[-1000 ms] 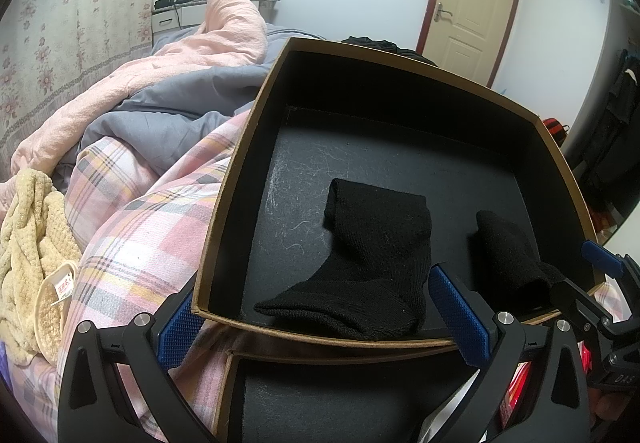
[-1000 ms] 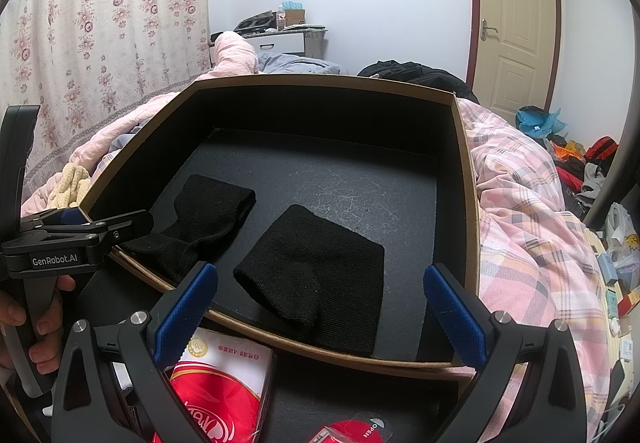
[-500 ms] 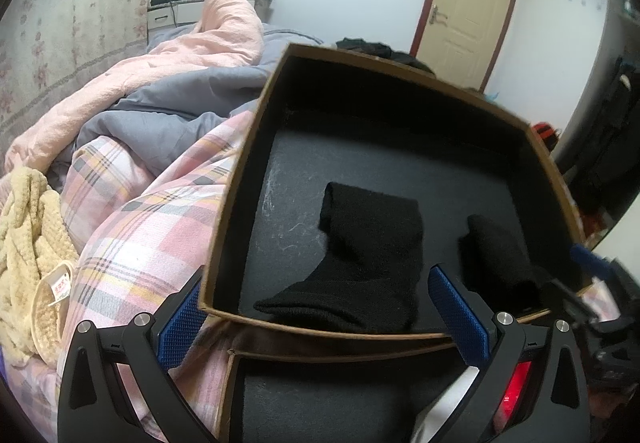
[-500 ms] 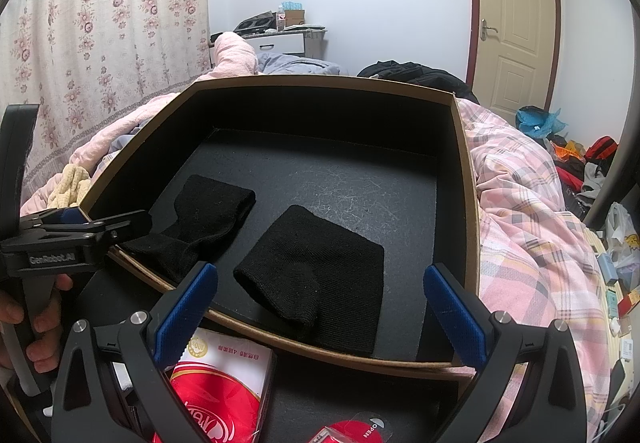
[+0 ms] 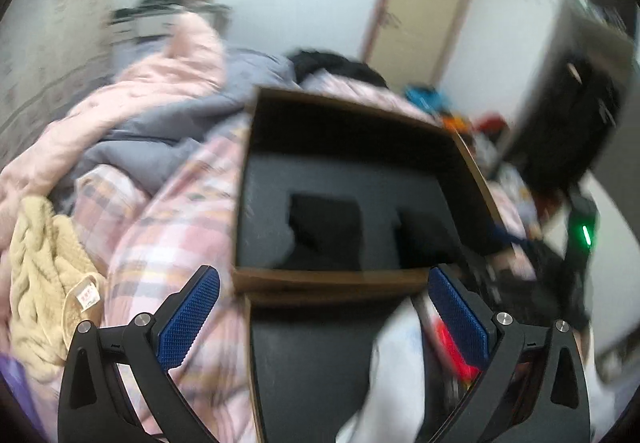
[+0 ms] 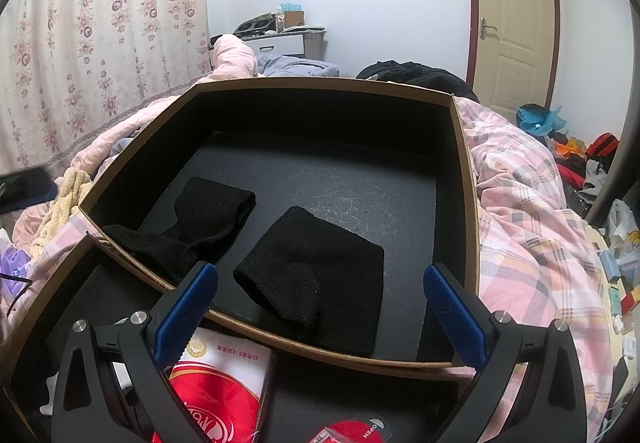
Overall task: Organize soft objects
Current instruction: 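Lower the left tool toward the white sock in the pile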
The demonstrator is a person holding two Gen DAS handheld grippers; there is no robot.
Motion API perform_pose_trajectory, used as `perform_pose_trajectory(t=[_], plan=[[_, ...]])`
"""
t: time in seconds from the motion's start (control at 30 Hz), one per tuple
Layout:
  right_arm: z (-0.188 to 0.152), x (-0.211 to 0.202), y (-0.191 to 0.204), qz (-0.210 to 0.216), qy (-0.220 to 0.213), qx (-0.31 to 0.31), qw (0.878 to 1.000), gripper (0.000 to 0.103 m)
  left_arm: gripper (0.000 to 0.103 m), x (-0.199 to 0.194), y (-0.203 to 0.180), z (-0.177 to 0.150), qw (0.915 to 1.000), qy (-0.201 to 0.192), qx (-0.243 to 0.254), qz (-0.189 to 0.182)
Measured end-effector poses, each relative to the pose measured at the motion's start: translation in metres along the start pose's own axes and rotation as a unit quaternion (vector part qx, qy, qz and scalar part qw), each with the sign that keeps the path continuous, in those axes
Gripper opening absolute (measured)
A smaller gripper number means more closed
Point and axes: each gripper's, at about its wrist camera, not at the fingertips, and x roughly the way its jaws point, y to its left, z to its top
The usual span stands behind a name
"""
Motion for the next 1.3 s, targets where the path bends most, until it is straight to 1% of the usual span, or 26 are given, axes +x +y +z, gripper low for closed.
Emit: perform_pose_trajectory(t=[0.07, 0.1, 0.13, 0.17, 0.2, 0.27, 0.37, 0.47, 0.67, 0.73, 0.8, 0.9, 0.93, 1.03, 1.1, 1.17, 1.2, 1.23, 1.27, 1.3], plan=[[0.000, 0.000, 0.000, 0.000, 0.000, 0.000, 1.000, 0.102, 0.103, 0.001, -0.005, -0.008, 0.9979, 0.046, 0.024, -0.040], [0.000, 0.000, 0.000, 0.000, 0.000, 0.000, 1.000, 0.102, 0.103, 0.000, -0.006, -0.011, 0.9962, 0.061, 0.031, -0.052], [0.000, 0.000, 0.000, 0.000, 0.000, 0.000, 1.000, 0.102, 0.103, 0.000, -0.007, -0.014, 0.9948, 0.073, 0.040, -0.059], [0.000, 0.000, 0.000, 0.000, 0.000, 0.000, 1.000, 0.102, 0.103, -0.001, -0.011, -0.018, 0.9921, 0.088, 0.059, -0.067], [0.000, 0.000, 0.000, 0.000, 0.000, 0.000, 1.000, 0.102, 0.103, -0.002, -0.014, -0.020, 0.9902, 0.095, 0.071, -0.073], [0.000, 0.000, 0.000, 0.000, 0.000, 0.000, 1.000, 0.102, 0.103, -0.005, -0.021, -0.028, 0.9824, 0.115, 0.104, -0.104], [0.000, 0.000, 0.000, 0.000, 0.000, 0.000, 1.000, 0.102, 0.103, -0.001, -0.030, -0.039, 0.9721, 0.144, 0.138, -0.123], [0.000, 0.000, 0.000, 0.000, 0.000, 0.000, 1.000, 0.102, 0.103, 0.005, -0.040, -0.051, 0.9645, 0.159, 0.178, -0.114], [0.000, 0.000, 0.000, 0.000, 0.000, 0.000, 1.000, 0.102, 0.103, 0.021, -0.053, -0.067, 0.9531, 0.187, 0.219, -0.095], [0.000, 0.000, 0.000, 0.000, 0.000, 0.000, 1.000, 0.102, 0.103, 0.023, -0.056, -0.071, 0.9508, 0.190, 0.228, -0.088], [0.000, 0.000, 0.000, 0.000, 0.000, 0.000, 1.000, 0.102, 0.103, 0.025, -0.056, -0.072, 0.9508, 0.192, 0.228, -0.084], [0.000, 0.000, 0.000, 0.000, 0.000, 0.000, 1.000, 0.102, 0.103, 0.028, -0.053, -0.071, 0.9538, 0.194, 0.215, -0.082], [0.000, 0.000, 0.000, 0.000, 0.000, 0.000, 1.000, 0.102, 0.101, 0.029, -0.052, -0.070, 0.9546, 0.194, 0.211, -0.081], [0.000, 0.000, 0.000, 0.000, 0.000, 0.000, 1.000, 0.102, 0.093, 0.030, -0.049, -0.068, 0.9562, 0.193, 0.205, -0.081], [0.000, 0.000, 0.000, 0.000, 0.000, 0.000, 1.000, 0.102, 0.083, 0.031, -0.047, -0.066, 0.9580, 0.191, 0.198, -0.082], [0.000, 0.000, 0.000, 0.001, 0.000, 0.000, 1.000, 0.102, 0.064, 0.035, -0.043, -0.063, 0.9602, 0.195, 0.181, -0.086], [0.000, 0.000, 0.000, 0.001, 0.000, 0.000, 1.000, 0.102, 0.059, 0.041, -0.043, -0.062, 0.9611, 0.196, 0.177, -0.083], [0.000, 0.000, 0.000, 0.001, 0.000, 0.000, 1.000, 0.102, 0.048, 0.046, -0.041, -0.061, 0.9619, 0.200, 0.172, -0.072], [0.000, 0.000, 0.000, 0.001, 0.000, 0.000, 1.000, 0.102, 0.039, 0.052, -0.040, -0.062, 0.9621, 0.206, 0.166, -0.064], [0.000, 0.000, 0.000, 0.001, 0.000, 0.000, 1.000, 0.102, 0.036, 0.056, -0.039, -0.062, 0.9638, 0.203, 0.164, -0.058]])
